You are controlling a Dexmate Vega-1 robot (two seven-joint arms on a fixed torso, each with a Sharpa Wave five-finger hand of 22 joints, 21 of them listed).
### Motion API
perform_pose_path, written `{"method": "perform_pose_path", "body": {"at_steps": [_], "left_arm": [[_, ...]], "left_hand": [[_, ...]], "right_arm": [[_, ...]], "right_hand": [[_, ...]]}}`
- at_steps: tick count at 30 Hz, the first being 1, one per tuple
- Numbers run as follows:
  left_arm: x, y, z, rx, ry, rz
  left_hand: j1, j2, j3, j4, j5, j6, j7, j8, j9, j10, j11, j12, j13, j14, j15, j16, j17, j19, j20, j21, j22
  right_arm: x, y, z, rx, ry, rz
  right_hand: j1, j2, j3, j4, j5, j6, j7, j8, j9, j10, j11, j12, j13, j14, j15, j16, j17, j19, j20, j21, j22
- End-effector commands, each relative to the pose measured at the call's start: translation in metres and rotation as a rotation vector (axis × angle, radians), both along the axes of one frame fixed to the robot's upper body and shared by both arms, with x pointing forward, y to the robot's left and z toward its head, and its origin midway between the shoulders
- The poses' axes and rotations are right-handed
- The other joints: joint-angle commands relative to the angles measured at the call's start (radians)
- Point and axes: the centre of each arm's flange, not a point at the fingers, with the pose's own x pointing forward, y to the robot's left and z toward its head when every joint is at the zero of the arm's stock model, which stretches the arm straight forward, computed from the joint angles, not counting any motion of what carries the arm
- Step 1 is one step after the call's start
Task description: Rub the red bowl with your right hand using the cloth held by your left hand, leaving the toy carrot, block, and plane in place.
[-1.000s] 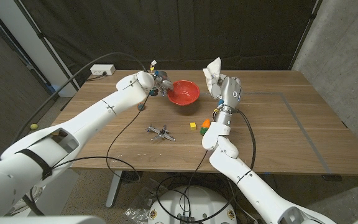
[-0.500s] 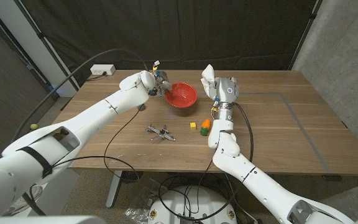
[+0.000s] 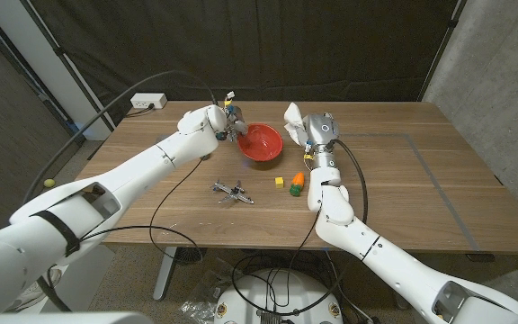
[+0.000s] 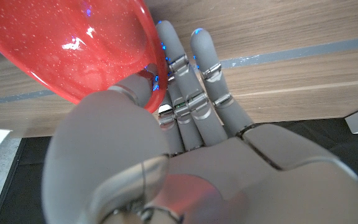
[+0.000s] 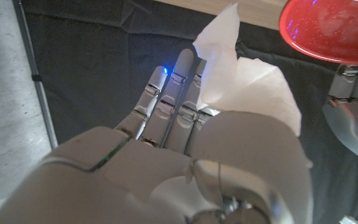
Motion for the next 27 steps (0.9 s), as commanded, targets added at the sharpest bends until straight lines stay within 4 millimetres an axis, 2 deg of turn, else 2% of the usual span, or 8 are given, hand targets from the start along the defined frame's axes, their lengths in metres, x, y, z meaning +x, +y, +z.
{"method": "perform_pose_path", "body": {"at_steps": [1,4,12,22,27], "left_arm": [[0.012,-0.007,-0.019,0.045,0.000,0.002],[0.015,-0.008,-0.022,0.048,0.000,-0.003],[0.019,-0.012,-0.029,0.062,-0.001,-0.009],[0.020,-0.011,-0.029,0.064,-0.019,-0.006],[0.020,-0.010,-0.029,0.059,-0.025,-0.004]], "left_hand": [[0.009,0.031,0.014,0.015,0.013,0.019,0.007,0.001,-0.012,-0.020,-0.073,-0.035,-0.029,-0.075,-0.033,-0.052,-0.039,-0.022,-0.074,-0.008,0.001],[0.002,0.029,0.015,0.020,0.013,0.018,-0.003,0.002,-0.016,-0.019,-0.078,-0.044,-0.039,-0.080,-0.030,-0.063,-0.048,-0.027,-0.074,-0.009,0.001],[-0.001,0.031,0.016,0.023,0.014,0.017,-0.001,0.003,-0.022,-0.010,-0.068,-0.050,-0.050,-0.074,-0.033,-0.070,-0.054,-0.029,-0.073,-0.009,0.001],[-0.006,0.030,0.017,0.025,0.013,0.017,-0.007,0.003,-0.029,-0.013,-0.075,-0.064,-0.063,-0.076,-0.031,-0.082,-0.060,-0.032,-0.074,-0.010,0.001],[-0.020,0.025,0.014,0.033,0.010,-0.021,-0.009,-0.008,-0.038,-0.037,-0.065,-0.084,-0.076,-0.089,-0.028,-0.098,-0.063,-0.044,-0.076,-0.016,0.000]], "right_arm": [[-0.001,0.016,0.008,-0.141,0.199,0.131],[-0.003,0.024,0.009,-0.162,0.224,0.154],[-0.003,0.039,0.011,-0.200,0.275,0.199],[-0.001,0.046,0.011,-0.205,0.333,0.246],[0.000,0.049,0.011,-0.200,0.337,0.264]], "right_hand": [[-0.006,0.005,0.008,0.002,0.005,0.025,-0.026,-0.002,0.001,-0.007,0.003,-0.002,0.003,-0.008,-0.118,-0.012,-0.004,-0.004,-0.046,0.006,-0.003],[-0.005,0.005,0.009,0.002,0.005,0.025,-0.025,-0.004,0.001,-0.006,0.006,-0.002,0.002,-0.009,-0.119,-0.018,-0.007,-0.006,-0.045,0.008,-0.006],[-0.005,0.009,0.014,0.003,0.005,0.024,-0.022,-0.007,0.001,-0.007,0.011,-0.001,0.004,-0.004,-0.118,-0.033,-0.015,-0.008,-0.047,0.013,-0.014],[-0.007,0.011,0.018,0.005,0.004,0.020,-0.019,-0.013,0.001,-0.015,0.012,-0.007,-0.001,0.003,-0.117,-0.051,-0.024,-0.008,-0.045,0.022,-0.025],[-0.008,0.019,0.025,0.008,0.004,-0.002,-0.014,-0.024,0.001,-0.030,0.031,-0.016,-0.006,0.008,-0.115,-0.063,-0.029,-0.009,-0.039,0.030,-0.032]]}}
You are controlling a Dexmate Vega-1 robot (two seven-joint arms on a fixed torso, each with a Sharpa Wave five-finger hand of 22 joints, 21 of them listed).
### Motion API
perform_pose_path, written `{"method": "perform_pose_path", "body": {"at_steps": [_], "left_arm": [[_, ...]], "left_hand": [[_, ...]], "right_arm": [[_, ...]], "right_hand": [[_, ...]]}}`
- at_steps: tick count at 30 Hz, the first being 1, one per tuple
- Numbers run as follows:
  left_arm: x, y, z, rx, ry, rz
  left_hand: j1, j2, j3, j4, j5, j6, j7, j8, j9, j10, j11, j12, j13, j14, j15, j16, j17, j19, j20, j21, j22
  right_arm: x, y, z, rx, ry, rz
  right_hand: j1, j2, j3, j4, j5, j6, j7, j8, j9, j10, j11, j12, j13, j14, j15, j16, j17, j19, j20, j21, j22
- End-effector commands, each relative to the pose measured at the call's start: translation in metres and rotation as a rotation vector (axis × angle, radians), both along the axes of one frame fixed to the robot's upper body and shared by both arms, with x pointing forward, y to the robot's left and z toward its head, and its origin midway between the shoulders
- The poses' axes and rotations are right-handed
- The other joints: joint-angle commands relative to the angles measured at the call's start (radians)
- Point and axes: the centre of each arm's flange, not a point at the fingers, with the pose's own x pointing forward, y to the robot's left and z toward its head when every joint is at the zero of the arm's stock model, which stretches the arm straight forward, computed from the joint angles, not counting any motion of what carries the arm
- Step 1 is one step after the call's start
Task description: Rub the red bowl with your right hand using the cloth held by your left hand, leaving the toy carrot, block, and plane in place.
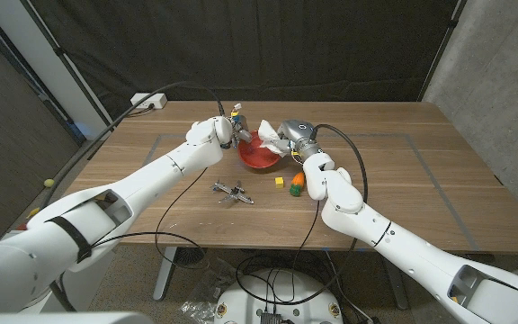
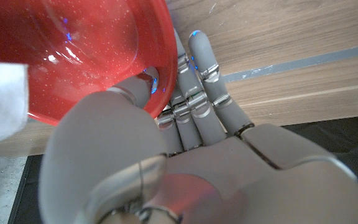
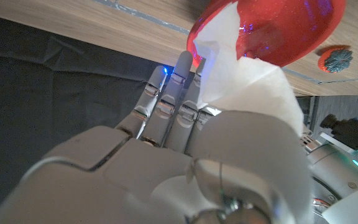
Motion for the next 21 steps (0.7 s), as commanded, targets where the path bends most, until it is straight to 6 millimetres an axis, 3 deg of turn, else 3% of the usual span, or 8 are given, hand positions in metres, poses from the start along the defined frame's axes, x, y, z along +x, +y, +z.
{"method": "perform_pose_path", "body": {"at_steps": [1,6,8,10,12,15,19,21], "left_arm": [[0.0018,0.0005,-0.0016,-0.001,-0.014,0.000],[0.0006,0.0025,0.0008,-0.003,-0.021,0.004],[0.0001,0.0035,0.0020,-0.006,-0.023,0.005],[-0.0006,0.0050,0.0024,-0.017,-0.031,-0.004],[-0.0014,0.0060,0.0033,-0.017,-0.042,-0.002],[-0.0023,0.0069,0.0044,-0.015,-0.050,-0.004],[-0.0029,0.0087,0.0056,-0.023,-0.058,-0.005],[-0.0031,0.0099,0.0067,-0.029,-0.064,-0.006]], "left_hand": [[-0.011,0.007,-0.002,0.014,0.001,-0.041,-0.007,-0.012,-0.007,-0.035,-0.056,-0.017,-0.010,-0.050,-0.037,-0.014,0.001,-0.014,-0.083,-0.006,0.000],[-0.037,-0.013,-0.017,0.022,0.000,-0.129,-0.026,-0.019,-0.024,-0.095,-0.053,-0.044,-0.023,-0.113,-0.033,-0.050,0.010,-0.052,-0.081,-0.031,-0.003],[-0.052,-0.024,-0.030,0.027,0.001,-0.165,-0.028,-0.017,-0.032,-0.124,-0.044,-0.044,-0.018,-0.163,-0.025,-0.065,0.023,-0.091,-0.062,-0.048,-0.003],[-0.074,-0.051,-0.068,0.029,0.003,-0.232,-0.058,-0.018,-0.046,-0.201,-0.020,-0.048,-0.009,-0.268,-0.013,-0.090,0.052,-0.180,-0.021,-0.076,0.000],[-0.096,-0.053,-0.104,0.041,0.007,-0.312,-0.064,-0.015,-0.060,-0.325,-0.017,-0.057,-0.011,-0.424,0.026,-0.133,0.069,-0.294,0.026,-0.118,-0.001],[-0.110,-0.058,-0.166,0.044,0.017,-0.423,-0.068,-0.013,-0.079,-0.475,0.000,-0.057,-0.023,-0.618,0.068,-0.159,0.094,-0.416,0.060,-0.177,-0.003],[-0.133,-0.077,-0.212,0.050,0.030,-0.559,-0.073,-0.019,-0.096,-0.637,0.022,-0.063,-0.039,-0.785,0.110,-0.174,0.096,-0.506,0.090,-0.243,-0.004],[-0.140,-0.078,-0.227,0.054,0.036,-0.603,-0.085,-0.016,-0.101,-0.700,0.030,-0.064,-0.046,-0.849,0.126,-0.177,0.093,-0.546,0.124,-0.271,-0.003]], "right_arm": [[0.0013,0.0098,0.0012,-0.008,0.047,0.050],[0.0032,0.0108,0.0012,-0.010,0.056,0.054],[0.0039,0.0112,0.0017,-0.007,0.058,0.060],[0.0043,0.0114,0.0019,-0.001,0.050,0.064],[0.0045,0.0115,0.0021,0.000,0.041,0.065],[0.0057,0.0120,0.0030,-0.007,0.047,0.061],[0.0074,0.0125,0.0041,-0.020,0.064,0.056],[0.0087,0.0118,0.0048,-0.019,0.079,0.055]], "right_hand": [[0.001,0.020,0.015,0.003,0.004,-0.028,-0.001,-0.013,0.002,-0.025,0.008,-0.018,-0.006,0.013,-0.116,-0.013,-0.003,0.000,-0.036,0.012,-0.007],[-0.050,0.010,0.007,0.031,-0.005,-0.113,0.018,-0.057,0.000,-0.119,0.044,-0.077,-0.036,-0.025,-0.102,-0.054,-0.011,-0.023,-0.014,0.030,-0.019],[-0.069,-0.001,0.000,0.037,-0.006,-0.166,0.020,-0.082,-0.003,-0.158,0.052,-0.104,-0.052,-0.048,-0.089,-0.071,-0.014,-0.033,-0.005,0.037,-0.021],[-0.073,-0.005,0.002,0.035,-0.005,-0.209,0.020,-0.101,-0.005,-0.224,0.063,-0.140,-0.069,-0.075,-0.076,-0.094,-0.025,-0.038,-0.003,0.045,-0.023],[-0.081,-0.004,0.005,0.035,-0.003,-0.256,0.019,-0.113,-0.006,-0.283,0.068,-0.171,-0.086,-0.100,-0.070,-0.120,-0.040,-0.048,0.004,0.052,-0.025],[-0.114,-0.015,-0.005,0.044,-0.004,-0.346,0.013,-0.121,-0.007,-0.382,0.071,-0.208,-0.115,-0.148,-0.051,-0.159,-0.061,-0.071,0.016,0.059,-0.028],[-0.195,-0.061,-0.052,0.070,0.004,-0.501,0.020,-0.125,-0.008,-0.500,0.081,-0.217,-0.147,-0.222,-0.031,-0.191,-0.081,-0.117,0.041,0.049,-0.034],[-0.251,-0.085,-0.086,0.091,0.013,-0.587,0.032,-0.125,-0.007,-0.566,0.079,-0.217,-0.161,-0.274,-0.017,-0.197,-0.087,-0.145,0.055,0.034,-0.036]]}}
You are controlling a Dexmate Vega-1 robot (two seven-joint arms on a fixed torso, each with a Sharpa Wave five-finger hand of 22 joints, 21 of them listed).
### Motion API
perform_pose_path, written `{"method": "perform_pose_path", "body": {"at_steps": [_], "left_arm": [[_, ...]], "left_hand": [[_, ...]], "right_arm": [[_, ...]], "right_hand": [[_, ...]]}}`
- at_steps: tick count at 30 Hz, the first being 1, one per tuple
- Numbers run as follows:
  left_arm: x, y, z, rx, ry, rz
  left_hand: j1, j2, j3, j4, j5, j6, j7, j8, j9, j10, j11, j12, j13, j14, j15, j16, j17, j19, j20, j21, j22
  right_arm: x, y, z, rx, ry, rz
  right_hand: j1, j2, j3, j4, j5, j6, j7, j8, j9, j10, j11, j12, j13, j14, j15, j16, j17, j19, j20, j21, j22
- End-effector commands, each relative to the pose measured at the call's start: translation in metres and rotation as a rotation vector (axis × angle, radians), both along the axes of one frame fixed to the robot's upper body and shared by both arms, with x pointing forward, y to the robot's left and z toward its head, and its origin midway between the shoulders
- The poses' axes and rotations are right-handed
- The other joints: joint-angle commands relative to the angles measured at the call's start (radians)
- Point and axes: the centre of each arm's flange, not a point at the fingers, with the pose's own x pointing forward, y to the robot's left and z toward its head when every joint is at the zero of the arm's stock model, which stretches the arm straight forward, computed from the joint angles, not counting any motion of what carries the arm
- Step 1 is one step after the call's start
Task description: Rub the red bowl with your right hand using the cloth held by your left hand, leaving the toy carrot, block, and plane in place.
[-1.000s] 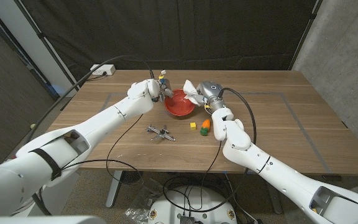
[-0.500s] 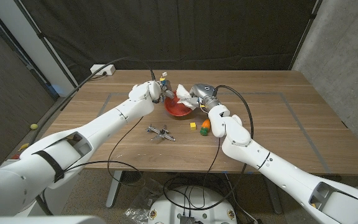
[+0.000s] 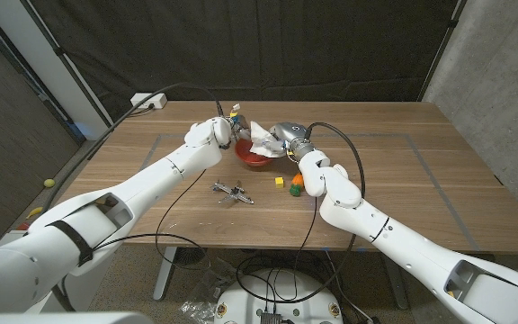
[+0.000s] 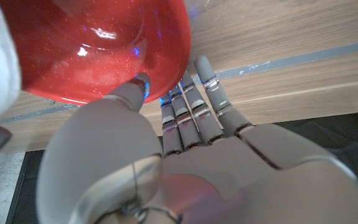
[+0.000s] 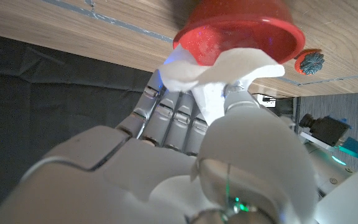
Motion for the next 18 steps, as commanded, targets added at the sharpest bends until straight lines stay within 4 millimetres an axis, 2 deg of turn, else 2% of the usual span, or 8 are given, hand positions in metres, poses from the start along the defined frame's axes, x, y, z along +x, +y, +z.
{"method": "perform_pose_path", "body": {"at_steps": [1,3,4,6,7,11,13,18], "left_arm": [[-0.003,0.006,0.005,-0.022,-0.037,-0.006],[-0.003,0.006,0.006,-0.026,-0.042,-0.006],[-0.004,0.007,0.007,-0.031,-0.044,-0.007],[-0.004,0.008,0.009,-0.038,-0.052,-0.007],[-0.005,0.009,0.009,-0.043,-0.057,-0.008],[-0.007,0.010,0.013,-0.058,-0.073,-0.012],[-0.008,0.012,0.014,-0.071,-0.082,-0.014],[-0.013,0.018,0.018,-0.119,-0.124,-0.026]], "left_hand": [[-0.014,-0.009,-0.031,0.007,0.013,-0.096,-0.012,0.000,-0.009,-0.122,0.017,-0.002,-0.011,-0.126,0.007,-0.009,-0.002,-0.075,0.046,-0.052,0.001],[-0.023,-0.013,-0.043,0.011,0.016,-0.132,-0.019,-0.001,-0.011,-0.165,0.018,-0.004,-0.015,-0.159,0.016,-0.008,-0.004,-0.096,0.053,-0.068,0.002],[-0.027,-0.013,-0.049,0.014,0.018,-0.152,-0.025,-0.001,-0.013,-0.189,0.018,-0.005,-0.017,-0.178,0.026,-0.008,-0.006,-0.112,0.057,-0.078,0.002],[-0.036,-0.013,-0.063,0.019,0.022,-0.204,-0.026,-0.004,-0.015,-0.234,0.016,-0.004,-0.022,-0.216,0.035,-0.007,-0.010,-0.137,0.064,-0.096,0.004],[-0.040,-0.011,-0.068,0.022,0.023,-0.228,-0.026,-0.005,-0.016,-0.250,0.011,-0.002,-0.023,-0.228,0.040,-0.005,-0.011,-0.143,0.065,-0.102,0.004],[-0.052,-0.012,-0.082,0.030,0.025,-0.258,-0.028,-0.002,-0.017,-0.293,0.024,-0.003,-0.026,-0.261,0.054,-0.006,-0.014,-0.166,0.066,-0.118,0.005],[-0.057,-0.013,-0.087,0.033,0.026,-0.271,-0.027,-0.003,-0.017,-0.301,0.026,-0.002,-0.027,-0.270,0.058,-0.005,-0.015,-0.175,0.068,-0.123,0.005],[-0.070,-0.016,-0.099,0.040,0.027,-0.292,-0.029,-0.001,-0.018,-0.316,0.024,0.001,-0.028,-0.283,0.061,-0.003,-0.018,-0.184,0.068,-0.131,0.005]], "right_arm": [[0.005,0.001,0.002,-0.013,0.042,0.001],[0.007,0.000,0.003,-0.016,0.056,-0.003],[0.007,0.000,0.003,-0.014,0.067,0.000],[0.008,-0.001,0.005,-0.015,0.083,0.008],[0.009,-0.002,0.005,-0.012,0.091,0.011],[0.010,-0.003,0.007,-0.005,0.108,0.029],[0.011,-0.004,0.008,0.010,0.120,0.045],[0.015,-0.012,0.008,0.092,0.145,0.106]], "right_hand": [[-0.105,-0.056,-0.068,0.036,0.024,-0.179,0.022,-0.004,0.001,-0.127,0.023,0.000,-0.026,-0.103,-0.047,-0.015,-0.015,-0.061,0.029,-0.027,-0.003],[-0.153,-0.081,-0.104,0.054,0.037,-0.264,0.032,-0.003,0.000,-0.157,0.026,0.009,-0.034,-0.163,-0.025,-0.017,-0.022,-0.104,0.042,-0.053,-0.003],[-0.189,-0.096,-0.129,0.069,0.046,-0.302,0.042,0.003,0.000,-0.238,0.046,-0.005,-0.039,-0.191,-0.015,-0.013,-0.026,-0.122,0.051,-0.070,-0.003],[-0.228,-0.116,-0.160,0.085,0.054,-0.373,0.054,-0.001,0.000,-0.273,0.053,0.003,-0.041,-0.240,0.006,-0.017,-0.031,-0.168,0.071,-0.099,-0.004],[-0.266,-0.129,-0.185,0.102,0.059,-0.405,0.059,0.003,0.000,-0.306,0.063,0.003,-0.042,-0.272,0.021,-0.016,-0.034,-0.187,0.081,-0.116,-0.004],[-0.310,-0.136,-0.214,0.124,0.069,-0.441,0.070,0.007,0.001,-0.334,0.070,0.010,-0.042,-0.314,0.044,-0.014,-0.038,-0.232,0.099,-0.148,-0.004],[-0.350,-0.125,-0.232,0.147,0.076,-0.455,0.075,0.013,0.002,-0.391,0.082,0.003,-0.044,-0.349,0.069,-0.013,-0.040,-0.245,0.107,-0.165,-0.003],[-0.400,-0.106,-0.253,0.173,0.081,-0.486,0.078,0.013,0.002,-0.443,0.096,0.004,-0.044,-0.424,0.091,-0.019,-0.045,-0.296,0.119,-0.203,-0.003]]}}
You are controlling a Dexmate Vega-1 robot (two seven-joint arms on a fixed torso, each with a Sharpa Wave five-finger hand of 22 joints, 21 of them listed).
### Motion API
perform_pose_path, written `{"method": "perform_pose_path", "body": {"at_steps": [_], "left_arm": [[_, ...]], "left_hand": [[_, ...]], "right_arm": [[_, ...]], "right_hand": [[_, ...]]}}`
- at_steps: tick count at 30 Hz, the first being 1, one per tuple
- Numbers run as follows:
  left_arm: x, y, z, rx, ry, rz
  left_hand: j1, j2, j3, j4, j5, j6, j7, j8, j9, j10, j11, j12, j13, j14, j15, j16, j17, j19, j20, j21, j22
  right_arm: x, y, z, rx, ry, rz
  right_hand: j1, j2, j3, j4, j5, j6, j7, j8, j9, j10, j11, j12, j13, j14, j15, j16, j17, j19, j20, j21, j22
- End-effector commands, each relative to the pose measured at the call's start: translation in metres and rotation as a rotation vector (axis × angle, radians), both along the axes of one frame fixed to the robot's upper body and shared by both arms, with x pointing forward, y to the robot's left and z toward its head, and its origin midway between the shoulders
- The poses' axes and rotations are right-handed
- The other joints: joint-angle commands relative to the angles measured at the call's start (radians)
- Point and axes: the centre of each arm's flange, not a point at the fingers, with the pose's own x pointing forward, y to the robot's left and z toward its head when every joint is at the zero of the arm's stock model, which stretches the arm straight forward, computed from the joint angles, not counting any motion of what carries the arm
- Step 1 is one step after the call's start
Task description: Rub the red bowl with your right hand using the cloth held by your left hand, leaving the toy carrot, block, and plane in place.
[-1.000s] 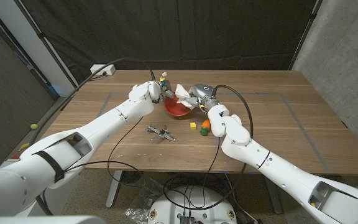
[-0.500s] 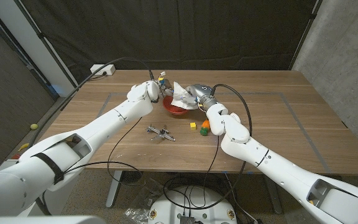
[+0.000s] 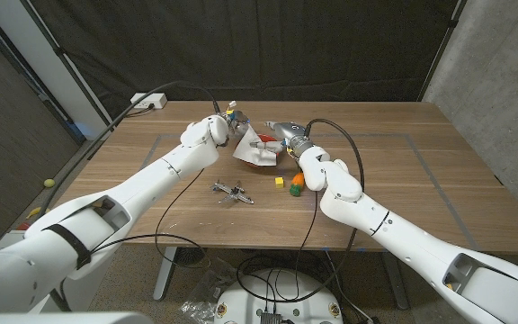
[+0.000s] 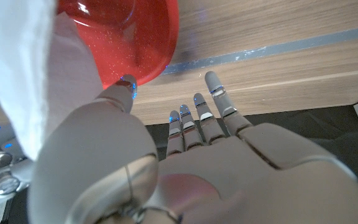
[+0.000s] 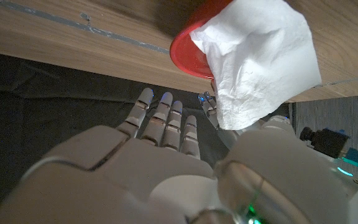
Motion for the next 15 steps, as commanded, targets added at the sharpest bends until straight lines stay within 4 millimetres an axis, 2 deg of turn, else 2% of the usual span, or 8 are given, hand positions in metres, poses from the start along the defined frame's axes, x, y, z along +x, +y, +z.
{"method": "perform_pose_path", "body": {"at_steps": [1,3,4,6,9,12,15], "left_arm": [[-0.009,0.011,0.009,-0.086,-0.080,-0.022],[-0.011,0.015,0.010,-0.121,-0.108,-0.038],[-0.013,0.017,0.010,-0.142,-0.124,-0.049],[-0.015,0.022,0.011,-0.183,-0.156,-0.085],[-0.020,0.029,0.012,-0.231,-0.226,-0.125],[-0.027,0.037,0.014,-0.285,-0.290,-0.173],[-0.031,0.041,0.014,-0.314,-0.328,-0.203]], "left_hand": [[-0.009,-0.005,-0.009,0.003,0.004,-0.014,-0.001,0.004,-0.001,-0.010,0.003,0.005,0.002,-0.009,0.002,0.005,-0.001,-0.008,0.002,-0.010,0.002],[-0.012,-0.006,-0.012,0.005,0.004,-0.015,-0.003,0.005,-0.001,-0.010,0.002,0.007,0.002,-0.011,0.002,0.006,-0.002,-0.008,0.003,-0.011,0.002],[-0.013,-0.007,-0.013,0.006,0.005,-0.014,-0.003,0.006,-0.001,-0.008,0.003,0.008,0.001,-0.011,0.000,0.007,-0.002,-0.009,0.002,-0.012,0.002],[-0.018,-0.009,-0.019,0.008,0.005,-0.014,-0.007,0.009,-0.001,-0.009,-0.002,0.010,0.001,-0.017,-0.002,0.007,-0.004,-0.022,0.006,-0.019,0.002],[-0.021,-0.021,-0.027,0.005,0.008,-0.007,-0.022,0.016,-0.002,-0.011,-0.007,0.014,-0.001,-0.035,-0.011,0.002,-0.009,-0.029,0.007,-0.027,0.002],[-0.033,-0.045,-0.046,0.004,0.011,-0.008,-0.050,0.019,-0.004,-0.014,-0.019,0.017,-0.003,-0.047,-0.017,0.001,-0.018,-0.046,0.011,-0.041,0.001],[-0.072,-0.069,-0.077,0.019,0.013,-0.021,-0.062,0.018,-0.005,-0.028,-0.023,0.016,-0.005,-0.069,-0.017,0.000,-0.026,-0.062,0.008,-0.058,0.001]], "right_arm": [[0.008,-0.014,0.003,0.138,0.075,0.113],[0.012,-0.021,0.002,0.229,0.101,0.176],[0.014,-0.024,0.001,0.274,0.104,0.207],[0.015,-0.030,0.001,0.341,0.085,0.248],[0.015,-0.038,0.003,0.424,0.057,0.285],[0.015,-0.046,0.008,0.500,0.040,0.322],[0.015,-0.052,0.010,0.559,0.033,0.349]], "right_hand": [[-0.053,0.027,-0.020,0.027,0.010,-0.011,0.001,0.010,0.002,-0.042,0.013,0.006,-0.001,-0.065,0.021,-0.005,-0.003,-0.046,0.016,-0.032,0.000],[-0.106,0.067,-0.027,0.049,0.005,-0.015,0.001,0.013,0.002,-0.064,0.023,0.009,-0.001,-0.109,0.035,-0.004,-0.006,-0.090,0.015,-0.060,0.001],[-0.130,0.090,-0.028,0.054,0.000,-0.016,-0.001,0.014,0.002,-0.078,0.031,0.009,-0.002,-0.135,0.042,-0.004,-0.008,-0.106,0.016,-0.072,0.001],[-0.147,0.109,-0.028,0.053,-0.006,-0.018,-0.004,0.014,0.001,-0.091,0.033,0.009,-0.003,-0.166,0.040,-0.007,-0.011,-0.116,0.015,-0.083,0.001],[-0.152,0.117,-0.027,0.051,-0.009,-0.013,-0.008,0.017,0.001,-0.096,0.037,0.010,-0.003,-0.181,0.040,-0.009,-0.014,-0.117,0.015,-0.087,0.000],[-0.155,0.119,-0.029,0.047,-0.012,-0.006,-0.010,0.019,0.001,-0.094,0.043,0.013,-0.004,-0.186,0.040,-0.007,-0.017,-0.124,0.020,-0.093,0.000],[-0.161,0.114,-0.034,0.045,-0.016,-0.004,-0.009,0.020,0.000,-0.089,0.042,0.016,-0.004,-0.190,0.042,-0.006,-0.020,-0.128,0.025,-0.097,0.000]]}}
